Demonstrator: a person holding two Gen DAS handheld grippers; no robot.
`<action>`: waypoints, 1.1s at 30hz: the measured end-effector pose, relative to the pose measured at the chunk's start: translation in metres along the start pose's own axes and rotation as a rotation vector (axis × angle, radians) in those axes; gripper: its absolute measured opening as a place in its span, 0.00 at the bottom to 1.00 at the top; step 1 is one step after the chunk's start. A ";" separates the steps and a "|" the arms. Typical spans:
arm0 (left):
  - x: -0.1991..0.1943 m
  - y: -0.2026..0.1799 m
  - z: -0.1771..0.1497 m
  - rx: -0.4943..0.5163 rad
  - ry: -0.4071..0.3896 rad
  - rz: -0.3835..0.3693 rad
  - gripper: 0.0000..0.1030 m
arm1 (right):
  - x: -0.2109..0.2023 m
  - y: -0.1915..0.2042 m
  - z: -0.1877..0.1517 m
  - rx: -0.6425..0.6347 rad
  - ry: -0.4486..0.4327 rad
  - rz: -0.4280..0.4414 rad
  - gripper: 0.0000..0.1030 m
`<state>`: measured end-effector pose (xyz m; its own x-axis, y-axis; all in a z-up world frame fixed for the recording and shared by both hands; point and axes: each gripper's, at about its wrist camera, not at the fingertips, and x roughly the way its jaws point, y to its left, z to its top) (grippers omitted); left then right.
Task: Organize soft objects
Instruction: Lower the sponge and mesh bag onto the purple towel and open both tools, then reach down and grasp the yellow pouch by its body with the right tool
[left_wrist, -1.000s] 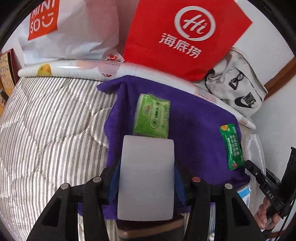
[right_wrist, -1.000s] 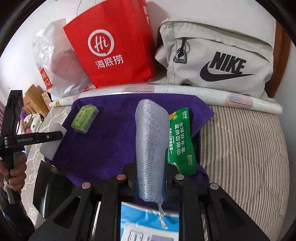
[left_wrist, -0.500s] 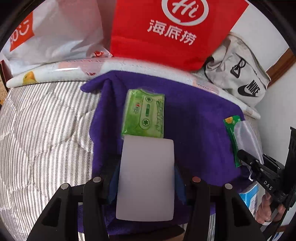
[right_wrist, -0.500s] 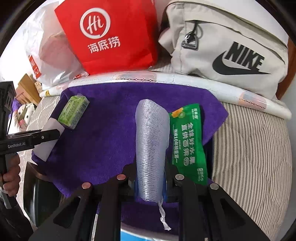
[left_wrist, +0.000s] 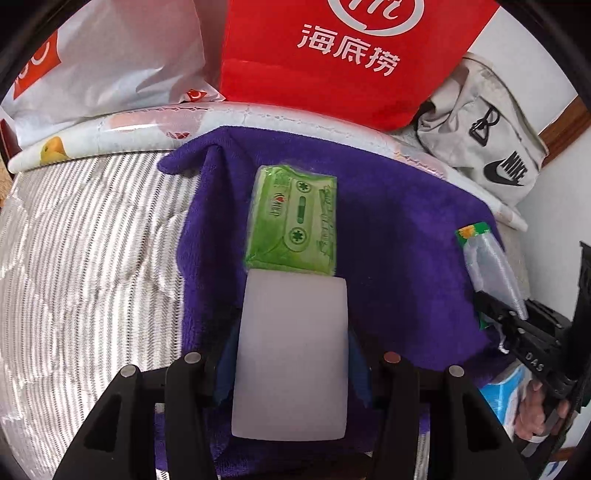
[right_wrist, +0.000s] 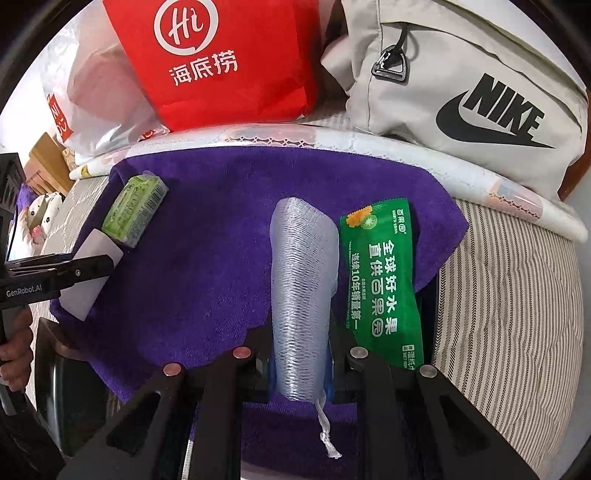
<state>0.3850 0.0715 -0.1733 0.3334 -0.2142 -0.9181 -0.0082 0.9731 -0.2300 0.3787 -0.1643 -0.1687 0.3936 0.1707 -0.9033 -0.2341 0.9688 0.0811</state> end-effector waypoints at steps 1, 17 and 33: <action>0.000 -0.001 0.000 0.006 0.004 0.002 0.48 | 0.000 0.001 0.000 -0.004 0.000 0.001 0.19; -0.012 -0.021 -0.001 0.060 -0.054 0.061 0.73 | -0.011 0.011 -0.002 -0.057 -0.065 0.043 0.74; -0.056 -0.029 -0.016 0.084 -0.111 0.058 0.73 | -0.048 -0.003 -0.014 0.040 -0.124 0.097 0.74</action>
<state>0.3511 0.0543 -0.1206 0.4373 -0.1514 -0.8865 0.0466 0.9882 -0.1458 0.3483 -0.1776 -0.1310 0.4785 0.2828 -0.8313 -0.2416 0.9526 0.1850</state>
